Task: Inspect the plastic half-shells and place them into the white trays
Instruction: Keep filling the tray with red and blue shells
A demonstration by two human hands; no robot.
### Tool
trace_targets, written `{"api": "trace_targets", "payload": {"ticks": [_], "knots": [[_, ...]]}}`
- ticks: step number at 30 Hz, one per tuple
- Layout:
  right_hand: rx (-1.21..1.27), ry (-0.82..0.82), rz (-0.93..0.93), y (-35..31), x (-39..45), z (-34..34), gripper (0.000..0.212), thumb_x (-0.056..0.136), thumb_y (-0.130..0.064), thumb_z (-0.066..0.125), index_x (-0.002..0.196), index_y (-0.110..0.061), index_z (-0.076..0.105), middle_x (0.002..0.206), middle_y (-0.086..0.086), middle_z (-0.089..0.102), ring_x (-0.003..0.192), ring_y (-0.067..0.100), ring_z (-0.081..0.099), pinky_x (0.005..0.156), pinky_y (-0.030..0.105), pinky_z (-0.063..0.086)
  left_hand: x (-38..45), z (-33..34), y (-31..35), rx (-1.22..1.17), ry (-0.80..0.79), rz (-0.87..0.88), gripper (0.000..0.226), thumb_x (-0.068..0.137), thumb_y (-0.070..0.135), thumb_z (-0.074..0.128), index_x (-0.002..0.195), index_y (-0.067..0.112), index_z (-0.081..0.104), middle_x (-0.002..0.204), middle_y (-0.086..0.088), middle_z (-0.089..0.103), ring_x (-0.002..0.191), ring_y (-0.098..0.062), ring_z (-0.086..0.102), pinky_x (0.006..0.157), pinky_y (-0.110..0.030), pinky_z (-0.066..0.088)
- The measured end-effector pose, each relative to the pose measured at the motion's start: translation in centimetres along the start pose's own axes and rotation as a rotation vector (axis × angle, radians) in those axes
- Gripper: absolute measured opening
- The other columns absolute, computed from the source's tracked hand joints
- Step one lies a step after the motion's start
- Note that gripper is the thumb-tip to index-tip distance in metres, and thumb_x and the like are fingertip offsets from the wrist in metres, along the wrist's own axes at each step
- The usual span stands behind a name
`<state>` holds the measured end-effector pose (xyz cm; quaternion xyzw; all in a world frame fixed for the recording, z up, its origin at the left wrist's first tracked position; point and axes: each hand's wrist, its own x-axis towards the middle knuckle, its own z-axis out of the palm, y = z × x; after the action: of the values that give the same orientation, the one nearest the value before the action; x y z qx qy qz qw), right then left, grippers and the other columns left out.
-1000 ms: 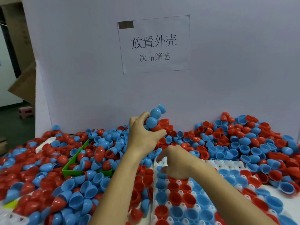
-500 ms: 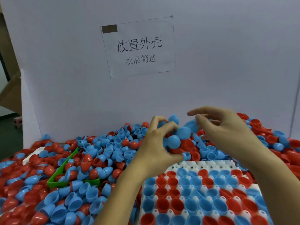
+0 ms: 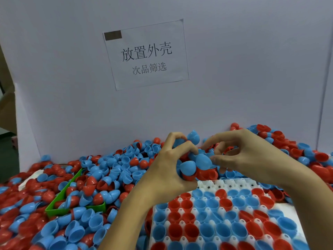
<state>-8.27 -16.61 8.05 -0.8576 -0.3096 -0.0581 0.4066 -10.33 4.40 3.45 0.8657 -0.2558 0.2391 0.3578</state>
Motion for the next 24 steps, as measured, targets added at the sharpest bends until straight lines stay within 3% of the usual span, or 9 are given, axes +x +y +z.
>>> {"api": "trace_targets", "payload": {"ticks": [3,6,9,12,16,20,24], "knots": [[-0.052,-0.009,-0.002,0.2,0.1,0.2,0.023,0.086,-0.026,0.075,0.098,-0.045,0.069,0.078,-0.011,0.069,0.065,0.007,0.07,0.072,0.035,0.06,0.0,0.1,0.0,0.002,-0.017,-0.016,0.053,0.067,0.011,0.083,0.102,0.038,0.054,0.124,0.019,0.034,0.11,0.008,0.046,0.08,0.001,0.04],[-0.16,-0.024,-0.015,0.5,0.2,0.6,0.023,0.086,-0.03,0.075,0.095,-0.049,0.067,0.083,-0.011,0.065,0.062,0.008,0.064,0.062,0.029,0.059,0.0,0.1,0.0,0.021,-0.043,-0.034,0.052,0.067,0.012,0.083,0.104,0.037,0.055,0.125,0.021,0.034,0.107,0.005,0.048,0.081,-0.001,0.041],[-0.285,0.025,-0.029,0.7,0.5,1.1,0.018,0.086,-0.03,0.075,0.091,-0.045,0.067,0.088,-0.013,0.066,0.073,0.008,0.064,0.065,0.022,0.057,-0.1,0.1,0.1,0.018,-0.058,-0.041,0.057,0.068,0.012,0.083,0.107,0.041,0.054,0.125,0.022,0.033,0.108,0.004,0.049,0.081,-0.002,0.043],[-0.268,0.08,-0.027,0.8,0.7,1.1,0.019,0.089,-0.02,0.072,0.091,-0.039,0.069,0.084,-0.006,0.07,0.074,0.012,0.068,0.07,0.026,0.06,-0.2,0.2,0.2,0.006,-0.061,-0.041,0.067,0.069,0.01,0.083,0.12,0.042,0.053,0.125,0.023,0.032,0.113,0.008,0.044,0.082,0.001,0.04],[-0.206,0.114,-0.022,0.9,0.6,0.6,0.021,0.09,-0.016,0.071,0.089,-0.037,0.067,0.075,-0.011,0.07,0.071,0.001,0.068,0.068,0.023,0.06,0.0,0.1,0.1,0.005,-0.026,-0.041,0.081,0.068,0.008,0.083,0.133,0.042,0.049,0.125,0.021,0.035,0.114,0.005,0.046,0.085,-0.002,0.042],[-0.175,0.197,-0.009,0.9,0.5,0.1,0.022,0.088,-0.019,0.072,0.085,-0.039,0.063,0.079,-0.009,0.07,0.073,0.007,0.069,0.07,0.024,0.058,0.0,-0.3,0.0,-0.016,0.025,-0.035,0.058,0.067,0.015,0.083,0.116,0.033,0.058,0.124,0.016,0.04,0.111,0.0,0.05,0.087,-0.006,0.042],[-0.134,0.293,0.015,1.9,0.2,-0.9,0.013,0.088,-0.023,0.071,0.083,-0.034,0.067,0.074,-0.012,0.069,0.067,0.009,0.067,0.061,0.019,0.052,0.0,-0.8,0.2,-0.068,0.066,-0.048,0.049,0.06,0.044,0.074,0.105,0.033,0.06,0.121,0.013,0.044,0.107,-0.004,0.054,0.085,-0.006,0.041]]}}
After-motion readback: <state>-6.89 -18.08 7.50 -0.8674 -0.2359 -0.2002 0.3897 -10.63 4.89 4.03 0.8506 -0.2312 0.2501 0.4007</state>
